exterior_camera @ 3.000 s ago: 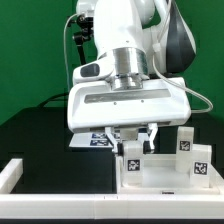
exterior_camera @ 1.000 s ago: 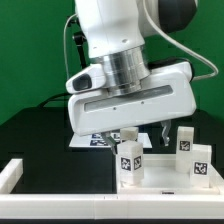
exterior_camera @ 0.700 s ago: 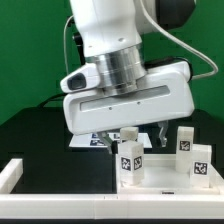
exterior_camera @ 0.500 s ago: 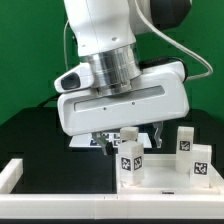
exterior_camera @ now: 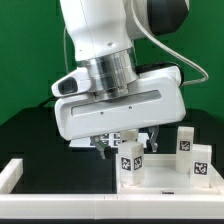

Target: Assemble square table

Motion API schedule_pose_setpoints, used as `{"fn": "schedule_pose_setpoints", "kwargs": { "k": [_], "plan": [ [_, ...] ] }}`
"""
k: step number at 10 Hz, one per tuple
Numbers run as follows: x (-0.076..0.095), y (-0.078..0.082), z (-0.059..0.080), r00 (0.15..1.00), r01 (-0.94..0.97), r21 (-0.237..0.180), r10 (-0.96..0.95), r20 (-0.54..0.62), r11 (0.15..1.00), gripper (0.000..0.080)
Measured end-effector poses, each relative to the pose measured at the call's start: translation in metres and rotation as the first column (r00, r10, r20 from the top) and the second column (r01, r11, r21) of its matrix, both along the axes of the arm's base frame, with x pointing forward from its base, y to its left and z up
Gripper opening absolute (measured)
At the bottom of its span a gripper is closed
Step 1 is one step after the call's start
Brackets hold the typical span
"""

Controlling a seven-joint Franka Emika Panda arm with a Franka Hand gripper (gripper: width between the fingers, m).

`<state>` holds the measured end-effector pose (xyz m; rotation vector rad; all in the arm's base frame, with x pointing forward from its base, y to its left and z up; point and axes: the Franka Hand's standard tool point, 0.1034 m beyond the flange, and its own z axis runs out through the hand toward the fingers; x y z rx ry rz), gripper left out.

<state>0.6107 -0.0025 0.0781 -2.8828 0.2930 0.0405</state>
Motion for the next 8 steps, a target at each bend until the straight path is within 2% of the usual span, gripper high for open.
{"fn": "schedule_pose_setpoints", "kwargs": {
  "k": [1,2,3,6,7,8],
  "plan": [
    [0.000,0.000,0.000,1.000,0.001,0.000,-0.001,0.001,1.000,0.0359],
    [0.001,-0.002,0.000,0.997,0.072,-0.003,-0.072,-0.013,0.997,0.0359],
    [0.001,-0.003,0.000,0.989,0.146,-0.006,-0.146,-0.030,0.989,0.0294],
    [0.001,-0.002,-0.001,0.934,0.348,-0.019,-0.348,-0.078,0.937,0.0294],
    [0.005,-0.001,-0.001,0.843,0.528,-0.041,-0.529,-0.095,0.848,0.0294],
    [0.012,0.002,-0.001,0.687,0.721,-0.040,-0.720,-0.098,0.692,0.0294]
  ]
}}
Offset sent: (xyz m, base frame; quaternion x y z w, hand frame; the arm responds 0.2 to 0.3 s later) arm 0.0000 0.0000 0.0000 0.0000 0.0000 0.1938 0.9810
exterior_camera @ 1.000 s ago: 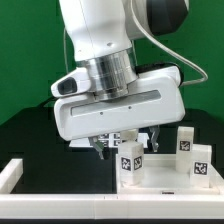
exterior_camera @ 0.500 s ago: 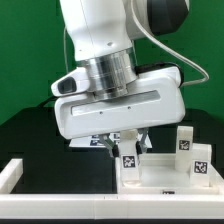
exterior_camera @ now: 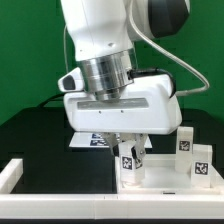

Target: Assemble square table

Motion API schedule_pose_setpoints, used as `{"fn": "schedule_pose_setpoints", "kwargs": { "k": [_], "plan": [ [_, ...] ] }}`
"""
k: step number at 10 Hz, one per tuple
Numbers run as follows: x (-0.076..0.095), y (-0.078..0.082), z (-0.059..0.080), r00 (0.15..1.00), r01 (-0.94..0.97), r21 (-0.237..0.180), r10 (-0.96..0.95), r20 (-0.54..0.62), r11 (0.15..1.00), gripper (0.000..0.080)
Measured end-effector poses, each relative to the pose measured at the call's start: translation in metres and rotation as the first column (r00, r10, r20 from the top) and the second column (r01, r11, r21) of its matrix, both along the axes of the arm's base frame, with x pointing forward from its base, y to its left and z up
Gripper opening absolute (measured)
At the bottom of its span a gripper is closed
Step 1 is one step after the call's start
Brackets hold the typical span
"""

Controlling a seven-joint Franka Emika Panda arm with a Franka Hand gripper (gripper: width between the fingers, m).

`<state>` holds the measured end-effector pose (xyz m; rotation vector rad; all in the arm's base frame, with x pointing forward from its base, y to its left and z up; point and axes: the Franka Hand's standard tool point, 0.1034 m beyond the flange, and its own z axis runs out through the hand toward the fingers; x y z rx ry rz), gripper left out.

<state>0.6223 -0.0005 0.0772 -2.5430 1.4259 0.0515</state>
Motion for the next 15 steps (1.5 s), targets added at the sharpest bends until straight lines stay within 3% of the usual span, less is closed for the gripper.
{"fn": "schedule_pose_setpoints", "kwargs": {
  "k": [2,5,6,7,8,10,11,12,13,14,15],
  "plan": [
    [-0.003,-0.001,-0.002,0.935,0.355,0.058,-0.355,-0.005,0.933,0.0295],
    [-0.003,0.000,-0.002,0.922,0.386,0.065,-0.386,-0.017,0.920,0.0295],
    [-0.003,0.002,-0.001,0.957,0.289,0.049,-0.289,-0.005,0.956,0.0475],
    [0.001,0.007,0.004,0.994,0.105,0.021,-0.105,0.012,0.994,0.0589],
    [0.005,0.009,0.008,0.999,-0.032,0.002,0.032,0.034,0.999,0.0637],
    [0.004,0.008,0.005,0.988,-0.142,-0.014,0.142,0.057,0.990,0.0646],
    [0.003,0.007,0.004,0.950,-0.300,-0.050,0.303,0.072,0.953,0.0646],
    [0.004,0.007,0.001,0.841,-0.528,-0.129,0.538,0.063,0.840,0.0649],
    [0.006,0.009,-0.001,0.663,-0.728,-0.189,0.747,0.052,0.659,0.0649],
    [0.006,0.012,-0.002,0.610,-0.770,-0.198,0.791,0.050,0.607,0.0649],
    [0.006,0.012,-0.002,0.616,-0.765,-0.195,0.786,0.054,0.614,0.0649]
  ]
}}
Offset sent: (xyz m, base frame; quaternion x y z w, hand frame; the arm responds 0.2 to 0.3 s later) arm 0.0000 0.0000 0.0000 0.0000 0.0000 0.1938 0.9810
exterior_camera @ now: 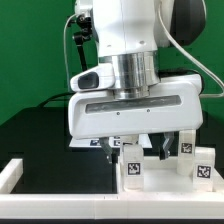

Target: Assemble square table

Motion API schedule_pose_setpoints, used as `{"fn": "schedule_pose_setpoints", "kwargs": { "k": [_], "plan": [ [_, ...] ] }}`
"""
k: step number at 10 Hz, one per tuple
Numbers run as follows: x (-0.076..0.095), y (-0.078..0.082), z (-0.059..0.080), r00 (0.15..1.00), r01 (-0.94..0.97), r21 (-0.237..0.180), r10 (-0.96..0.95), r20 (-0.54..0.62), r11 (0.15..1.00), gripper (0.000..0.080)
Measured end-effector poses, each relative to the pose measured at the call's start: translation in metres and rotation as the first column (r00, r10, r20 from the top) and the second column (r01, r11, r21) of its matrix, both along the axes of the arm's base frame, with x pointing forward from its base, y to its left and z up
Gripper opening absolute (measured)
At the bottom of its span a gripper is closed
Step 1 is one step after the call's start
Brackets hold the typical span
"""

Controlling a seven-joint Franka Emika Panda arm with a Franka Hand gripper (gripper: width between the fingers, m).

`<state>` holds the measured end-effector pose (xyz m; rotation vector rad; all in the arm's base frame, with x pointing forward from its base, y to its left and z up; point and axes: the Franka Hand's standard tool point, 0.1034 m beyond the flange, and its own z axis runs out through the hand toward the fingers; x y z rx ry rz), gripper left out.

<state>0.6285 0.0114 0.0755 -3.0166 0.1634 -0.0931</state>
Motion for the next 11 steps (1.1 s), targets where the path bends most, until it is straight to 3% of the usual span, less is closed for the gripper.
{"fn": "schedule_pose_setpoints", "kwargs": {
  "k": [1,2,3,5,6,7,9,11],
  "plan": [
    [0.000,0.001,0.000,1.000,0.022,0.004,-0.022,-0.002,1.000,0.0554],
    [0.000,0.002,0.000,0.997,0.080,0.010,-0.080,-0.009,0.997,0.0372],
    [0.000,-0.002,-0.001,0.989,0.146,0.010,-0.146,-0.018,0.989,0.0303],
    [0.000,-0.004,0.000,0.927,0.373,0.010,-0.373,-0.041,0.928,0.0298],
    [0.000,-0.006,-0.001,0.850,0.526,0.018,-0.524,-0.060,0.851,0.0297],
    [-0.001,-0.006,-0.003,0.734,0.678,0.035,-0.672,-0.098,0.734,0.0297],
    [-0.003,-0.009,-0.006,0.398,0.918,0.085,-0.895,-0.200,0.389,0.0296],
    [-0.003,-0.009,-0.006,0.380,0.925,0.085,-0.901,-0.208,0.370,0.0296]
  ]
}}
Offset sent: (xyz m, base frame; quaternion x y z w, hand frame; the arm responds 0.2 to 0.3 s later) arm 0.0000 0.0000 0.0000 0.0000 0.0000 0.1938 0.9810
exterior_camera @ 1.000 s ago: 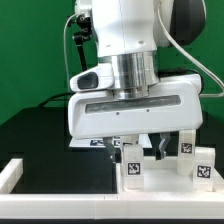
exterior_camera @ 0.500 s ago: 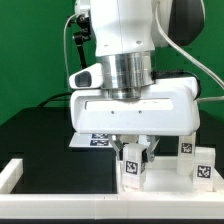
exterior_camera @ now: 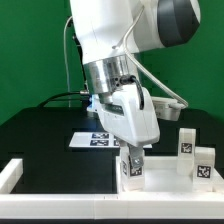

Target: Assemble square table

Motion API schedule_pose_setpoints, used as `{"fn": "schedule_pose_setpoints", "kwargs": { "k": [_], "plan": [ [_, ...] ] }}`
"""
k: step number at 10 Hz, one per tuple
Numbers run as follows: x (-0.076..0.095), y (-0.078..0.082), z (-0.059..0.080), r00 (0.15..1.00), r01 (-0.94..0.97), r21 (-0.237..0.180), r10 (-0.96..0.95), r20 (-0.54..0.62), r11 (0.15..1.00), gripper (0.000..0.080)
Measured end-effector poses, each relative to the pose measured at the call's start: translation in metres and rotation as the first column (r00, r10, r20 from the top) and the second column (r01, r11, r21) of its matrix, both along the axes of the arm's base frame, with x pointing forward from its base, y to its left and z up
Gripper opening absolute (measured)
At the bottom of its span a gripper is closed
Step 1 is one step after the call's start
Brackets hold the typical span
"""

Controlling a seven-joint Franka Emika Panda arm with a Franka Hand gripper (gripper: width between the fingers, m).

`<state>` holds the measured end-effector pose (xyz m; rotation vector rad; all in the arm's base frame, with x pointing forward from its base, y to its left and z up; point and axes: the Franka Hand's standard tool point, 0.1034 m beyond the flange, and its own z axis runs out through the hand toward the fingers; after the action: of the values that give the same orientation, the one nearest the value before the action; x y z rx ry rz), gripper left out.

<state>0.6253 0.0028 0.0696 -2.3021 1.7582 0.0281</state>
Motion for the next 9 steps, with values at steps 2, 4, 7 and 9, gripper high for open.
{"fn": "schedule_pose_setpoints", "kwargs": {
  "k": [2,4,7,9],
  "plan": [
    [0.0019,0.0050,0.0031,0.952,-0.303,-0.058,0.305,0.021,0.951,0.0372],
    [0.0079,0.0081,0.0053,0.821,-0.561,-0.124,0.569,0.043,0.819,0.0552],
    [0.0068,0.0088,0.0060,0.526,-0.829,-0.211,0.850,0.025,0.518,0.0643],
    [0.0063,0.0089,0.0062,0.201,-0.943,-0.272,0.980,-0.017,0.189,0.0649]
  ]
}}
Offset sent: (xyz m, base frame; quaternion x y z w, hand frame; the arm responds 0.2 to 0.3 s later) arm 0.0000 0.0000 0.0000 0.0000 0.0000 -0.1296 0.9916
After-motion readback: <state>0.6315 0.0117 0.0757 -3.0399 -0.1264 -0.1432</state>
